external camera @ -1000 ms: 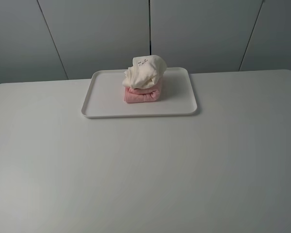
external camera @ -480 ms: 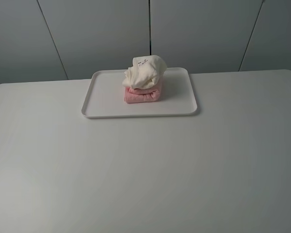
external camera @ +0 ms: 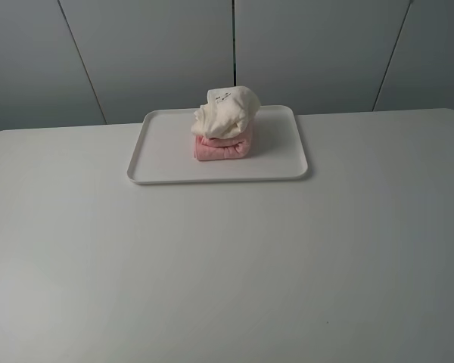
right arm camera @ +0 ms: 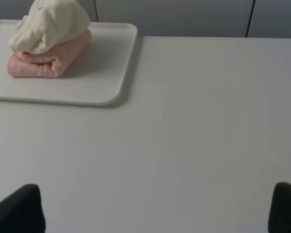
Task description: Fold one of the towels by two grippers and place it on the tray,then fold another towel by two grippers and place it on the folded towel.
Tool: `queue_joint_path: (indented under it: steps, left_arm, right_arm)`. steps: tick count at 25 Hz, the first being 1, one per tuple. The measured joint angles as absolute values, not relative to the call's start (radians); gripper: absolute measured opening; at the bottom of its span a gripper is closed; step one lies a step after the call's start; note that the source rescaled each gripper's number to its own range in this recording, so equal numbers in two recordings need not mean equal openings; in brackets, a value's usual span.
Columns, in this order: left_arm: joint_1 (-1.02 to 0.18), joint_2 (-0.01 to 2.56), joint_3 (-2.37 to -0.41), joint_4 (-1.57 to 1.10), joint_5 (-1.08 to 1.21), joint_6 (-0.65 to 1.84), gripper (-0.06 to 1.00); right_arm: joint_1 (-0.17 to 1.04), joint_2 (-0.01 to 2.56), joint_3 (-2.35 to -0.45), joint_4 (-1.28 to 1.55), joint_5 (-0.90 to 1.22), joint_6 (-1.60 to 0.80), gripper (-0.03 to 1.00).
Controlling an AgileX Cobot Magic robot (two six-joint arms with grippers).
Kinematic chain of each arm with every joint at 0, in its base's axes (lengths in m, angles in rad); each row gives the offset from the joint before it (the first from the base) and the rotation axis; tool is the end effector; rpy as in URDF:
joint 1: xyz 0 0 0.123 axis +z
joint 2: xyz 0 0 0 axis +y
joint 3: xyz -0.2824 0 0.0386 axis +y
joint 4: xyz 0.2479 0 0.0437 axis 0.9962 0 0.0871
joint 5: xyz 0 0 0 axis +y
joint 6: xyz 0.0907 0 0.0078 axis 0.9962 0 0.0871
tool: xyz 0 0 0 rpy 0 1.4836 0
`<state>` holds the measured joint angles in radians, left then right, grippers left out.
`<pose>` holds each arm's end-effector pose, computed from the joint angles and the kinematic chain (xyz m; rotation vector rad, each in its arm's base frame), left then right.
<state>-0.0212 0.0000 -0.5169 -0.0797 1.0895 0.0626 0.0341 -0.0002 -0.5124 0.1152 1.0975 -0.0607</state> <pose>-0.0083 -0.0063 0.2797 0.0919 2.0523 -0.0698 -0.0085 0.0090 0.2781 -0.1066 2.0625 0.1219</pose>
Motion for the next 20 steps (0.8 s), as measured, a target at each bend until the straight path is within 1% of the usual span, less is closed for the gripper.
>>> queue_joint_path:
  steps: [14,16,18,20]
  left_arm:
    - [-0.021,0.0,-0.517,-0.08,1.089,0.06,0.87]
    - [-0.021,0.0,-0.517,-0.08,1.089,0.06,0.89]
    - [-0.021,0.0,-0.517,-0.08,1.089,0.06,0.96]
    - [-0.021,0.0,-0.517,-0.08,1.089,0.06,0.99]
  right_arm:
    - [0.032,0.0,-0.512,0.117,1.097,-0.061,1.0]
    - [0.032,0.0,-0.512,0.117,1.097,-0.061,1.0]
    - [0.032,0.0,-0.512,0.117,1.097,-0.061,1.0]
    - [0.032,0.0,-0.512,0.117,1.097,-0.061,1.0]
